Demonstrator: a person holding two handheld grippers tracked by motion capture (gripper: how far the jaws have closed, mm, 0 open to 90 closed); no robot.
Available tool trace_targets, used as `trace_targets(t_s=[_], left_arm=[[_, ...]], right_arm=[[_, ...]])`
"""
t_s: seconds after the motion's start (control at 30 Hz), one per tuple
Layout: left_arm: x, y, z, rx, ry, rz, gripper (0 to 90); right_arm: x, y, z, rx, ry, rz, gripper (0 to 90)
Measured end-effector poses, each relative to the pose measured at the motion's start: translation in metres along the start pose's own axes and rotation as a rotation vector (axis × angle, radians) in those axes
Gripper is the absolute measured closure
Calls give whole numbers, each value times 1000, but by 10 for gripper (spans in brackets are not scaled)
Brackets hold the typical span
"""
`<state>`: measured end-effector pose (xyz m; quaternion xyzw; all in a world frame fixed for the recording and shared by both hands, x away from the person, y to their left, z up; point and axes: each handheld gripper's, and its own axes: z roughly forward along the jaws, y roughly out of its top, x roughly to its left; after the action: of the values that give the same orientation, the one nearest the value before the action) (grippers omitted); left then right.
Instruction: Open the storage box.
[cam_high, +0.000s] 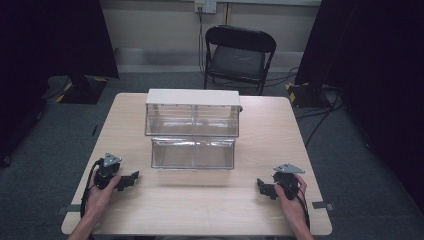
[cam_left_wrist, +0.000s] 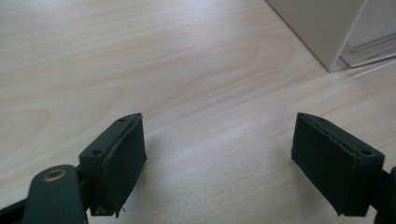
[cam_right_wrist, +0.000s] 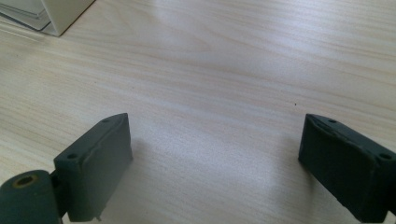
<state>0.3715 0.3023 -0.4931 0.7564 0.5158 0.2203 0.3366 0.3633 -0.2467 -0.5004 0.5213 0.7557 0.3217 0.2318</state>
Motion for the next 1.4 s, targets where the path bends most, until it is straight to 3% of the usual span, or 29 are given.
trace_targets(t_s=[0.3, 0.4, 0.53, 0.73, 1.1, 1.23, 1.4], left_arm=[[-9, 7, -7, -21, -20, 47, 168], [-12, 10, -9, -32, -33, 46, 165], [-14, 12, -11, -59, -82, 34, 159], [-18, 17, -15, -90, -88, 22, 195], [-36, 25, -20, -119, -122, 57, 195], [-38, 27, -20, -116, -122, 79, 191], [-39, 27, -20, -114, -147, 75, 179]], right_arm=[[0, 0, 0, 0, 0, 1, 87], [0, 0, 0, 0, 0, 0, 87], [0, 0, 0, 0, -1, 0, 87], [0, 0, 0, 0, 0, 0, 87], [0, 0, 0, 0, 0, 0, 87], [0, 0, 0, 0, 0, 0, 87], [0, 0, 0, 0, 0, 0, 87]])
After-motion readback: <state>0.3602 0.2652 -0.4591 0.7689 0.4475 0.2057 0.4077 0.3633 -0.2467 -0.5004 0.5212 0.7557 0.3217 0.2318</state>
